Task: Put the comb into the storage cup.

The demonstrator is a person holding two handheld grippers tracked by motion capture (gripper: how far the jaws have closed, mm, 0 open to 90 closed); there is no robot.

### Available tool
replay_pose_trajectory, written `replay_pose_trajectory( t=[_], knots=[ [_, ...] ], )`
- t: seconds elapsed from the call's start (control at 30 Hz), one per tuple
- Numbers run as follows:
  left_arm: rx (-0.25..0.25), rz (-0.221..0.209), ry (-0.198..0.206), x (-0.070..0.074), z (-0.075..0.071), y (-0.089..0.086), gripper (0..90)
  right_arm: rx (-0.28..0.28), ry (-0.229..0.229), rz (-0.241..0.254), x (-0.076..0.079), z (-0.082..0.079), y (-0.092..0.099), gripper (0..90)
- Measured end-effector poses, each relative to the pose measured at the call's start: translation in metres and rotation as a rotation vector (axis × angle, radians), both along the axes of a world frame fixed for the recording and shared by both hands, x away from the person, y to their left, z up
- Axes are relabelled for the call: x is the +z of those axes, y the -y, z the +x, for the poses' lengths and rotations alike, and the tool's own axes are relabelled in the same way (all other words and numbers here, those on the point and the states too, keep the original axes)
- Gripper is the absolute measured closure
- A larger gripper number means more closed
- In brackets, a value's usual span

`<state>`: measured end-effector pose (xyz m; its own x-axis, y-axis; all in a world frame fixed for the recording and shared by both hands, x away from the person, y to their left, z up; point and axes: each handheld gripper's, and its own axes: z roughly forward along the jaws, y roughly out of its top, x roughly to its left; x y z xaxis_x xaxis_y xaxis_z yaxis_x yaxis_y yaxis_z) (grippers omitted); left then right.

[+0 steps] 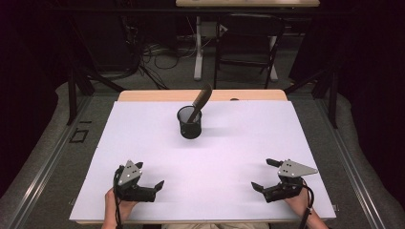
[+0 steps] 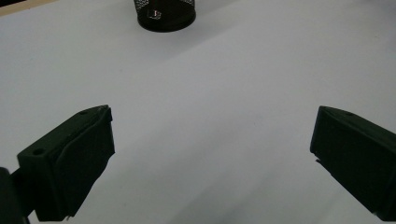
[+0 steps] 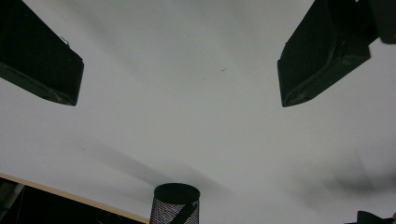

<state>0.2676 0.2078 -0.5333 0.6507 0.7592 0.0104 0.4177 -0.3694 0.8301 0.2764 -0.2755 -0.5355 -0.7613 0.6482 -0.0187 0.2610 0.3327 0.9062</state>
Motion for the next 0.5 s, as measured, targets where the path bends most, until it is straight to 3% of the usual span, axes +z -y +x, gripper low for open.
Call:
replay_pose_trajectory(
  t=[0.5],
  knots=[
    [-0.003, 0.022, 0.006, -0.0019, -0.0071, -0.0017, 0.0, -0.001, -0.001, 0.009, -0.0006, -0.0003, 0.0004, 0.1]
  ],
)
